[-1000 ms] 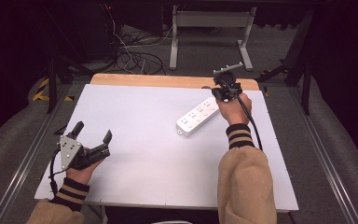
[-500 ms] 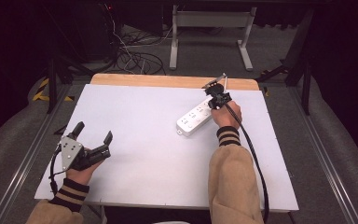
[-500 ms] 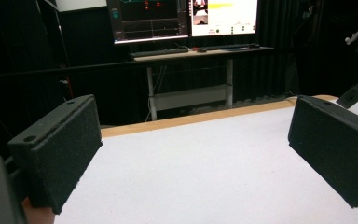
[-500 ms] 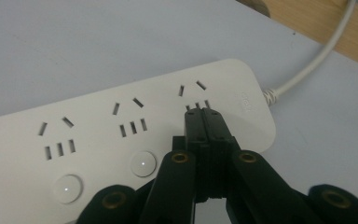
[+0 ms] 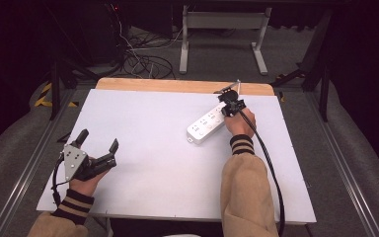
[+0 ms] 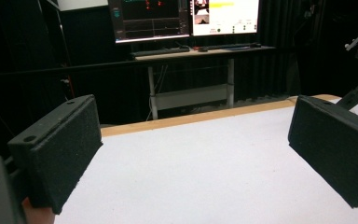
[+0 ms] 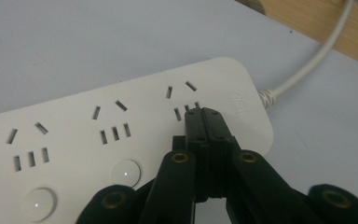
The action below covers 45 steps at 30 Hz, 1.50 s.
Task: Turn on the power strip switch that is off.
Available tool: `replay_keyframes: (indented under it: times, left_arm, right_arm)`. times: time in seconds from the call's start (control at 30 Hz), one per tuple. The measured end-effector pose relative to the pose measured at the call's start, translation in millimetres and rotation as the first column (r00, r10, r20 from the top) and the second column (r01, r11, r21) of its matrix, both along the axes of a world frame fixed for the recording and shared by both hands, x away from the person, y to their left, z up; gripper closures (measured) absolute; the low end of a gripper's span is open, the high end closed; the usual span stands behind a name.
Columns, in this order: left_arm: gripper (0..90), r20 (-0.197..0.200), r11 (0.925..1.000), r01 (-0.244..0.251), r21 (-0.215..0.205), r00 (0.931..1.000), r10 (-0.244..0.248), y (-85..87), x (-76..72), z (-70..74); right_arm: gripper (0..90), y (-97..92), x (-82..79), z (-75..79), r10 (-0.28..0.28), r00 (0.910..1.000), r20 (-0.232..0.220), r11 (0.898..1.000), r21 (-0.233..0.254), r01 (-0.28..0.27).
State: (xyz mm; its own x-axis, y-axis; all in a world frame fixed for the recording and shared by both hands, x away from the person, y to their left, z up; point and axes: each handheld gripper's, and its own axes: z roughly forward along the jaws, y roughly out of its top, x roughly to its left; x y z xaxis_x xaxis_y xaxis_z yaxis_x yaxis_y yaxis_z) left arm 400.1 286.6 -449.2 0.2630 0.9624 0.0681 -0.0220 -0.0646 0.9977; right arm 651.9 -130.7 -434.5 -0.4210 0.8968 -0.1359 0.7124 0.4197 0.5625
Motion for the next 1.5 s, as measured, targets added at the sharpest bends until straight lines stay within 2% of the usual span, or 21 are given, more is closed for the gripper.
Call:
replay_keyframes:
  times: [0.1,0.27,0.4,0.53,0.67,0.87,1.0,1.03,1.07,1.2,1.23,1.27,1.3,1.33,1.4,1.43,1.5]
  left_arm:
    - [3.2,-0.001,1.0000,0.001,0.001,1.0000,-0.001,0.4,-0.2,0.3]
    - [3.2,0.001,1.0000,0.001,0.004,1.0000,-0.001,-0.2,-0.9,0.4]
    - [3.2,-0.003,1.0000,0.001,-0.002,1.0000,-0.001,1.0,-1.2,0.1]
    - [3.2,-0.004,1.0000,-0.001,-0.003,1.0000,0.001,1.1,-1.3,0.0]
    - [3.2,-0.006,1.0000,-0.004,-0.003,1.0000,0.004,1.4,-0.5,-0.4]
    - [3.2,-0.006,1.0000,0.000,0.003,1.0000,0.000,0.4,-0.5,-0.3]
    - [3.2,-0.001,1.0000,0.001,0.002,1.0000,-0.001,-0.2,-0.9,0.3]
    - [3.2,-0.001,1.0000,0.001,0.002,1.0000,-0.001,-0.2,-0.9,0.3]
    - [3.2,-0.001,1.0000,0.002,0.003,1.0000,-0.002,-0.3,-0.7,0.3]
    - [3.2,-0.009,1.0000,0.004,-0.001,1.0000,-0.004,-1.1,1.3,-0.3]
    - [3.2,-0.009,1.0000,0.004,-0.001,1.0000,-0.004,-1.1,1.3,-0.3]
    - [3.2,-0.007,1.0000,0.005,0.002,1.0000,-0.005,-1.5,1.8,-0.3]
    - [3.3,-0.007,1.0000,0.005,0.002,1.0000,-0.005,-1.5,1.8,-0.3]
    - [3.3,-0.009,1.0000,0.006,0.003,0.9999,-0.006,-1.6,2.6,-0.5]
    - [3.3,-0.010,1.0000,0.008,-0.001,0.9999,-0.008,-1.7,2.9,-0.6]
    - [3.2,-0.009,0.9999,0.011,-0.001,0.9999,-0.011,-1.6,2.5,-0.4]
    - [3.3,-0.006,1.0000,0.009,-0.003,0.9999,-0.009,-1.6,2.3,-0.3]
  right_arm:
    - [90.0,0.9,-1.3,-2.2,0.000,1.0000,0.006,1.000,0.027,0.000]
    - [90.0,2.0,-2.2,-3.6,-0.001,0.9998,0.020,1.000,0.024,0.001]
    - [90.0,-3.9,-3.4,-5.8,-0.012,0.9994,0.034,0.997,0.076,0.010]
    - [90.0,-3.3,-4.2,-5.9,-0.008,0.9992,0.039,0.997,0.071,0.006]
    - [90.0,-6.6,-5.1,-7.7,-0.013,0.9984,0.055,0.995,0.100,0.008]
    - [90.0,-8.9,-7.5,-7.2,-0.024,0.9977,0.064,0.996,0.092,0.018]
    - [90.0,-12.9,-7.5,-7.2,-0.052,0.9968,0.061,0.997,0.056,0.049]
    - [90.0,-15.9,-8.0,-8.3,-0.053,0.9968,0.060,0.997,0.063,0.049]
    - [90.0,-19.7,-8.6,-9.0,-0.053,0.9968,0.059,0.994,0.094,0.048]
    - [90.0,-17.6,-9.1,-9.1,-0.032,0.9967,0.074,0.997,0.066,0.027]
    - [90.0,-18.4,-8.8,-9.1,-0.033,0.9966,0.075,0.997,0.072,0.027]
    - [90.0,-20.3,-9.1,-8.7,-0.040,0.9952,0.089,0.994,0.107,0.031]
    - [90.0,-20.3,-9.1,-8.7,-0.040,0.9952,0.089,0.994,0.107,0.031]
    - [90.0,-21.1,-9.1,-7.8,-0.038,0.9941,0.101,0.989,0.145,0.023]
    - [90.0,-19.7,-8.2,-9.2,-0.027,0.9965,0.079,0.992,0.126,0.017]
    - [90.0,-20.0,-8.4,-9.2,-0.029,0.9966,0.077,0.990,0.142,0.017]
    - [90.0,-19.3,-8.2,-8.6,-0.027,0.9973,0.069,0.991,0.134,0.017]
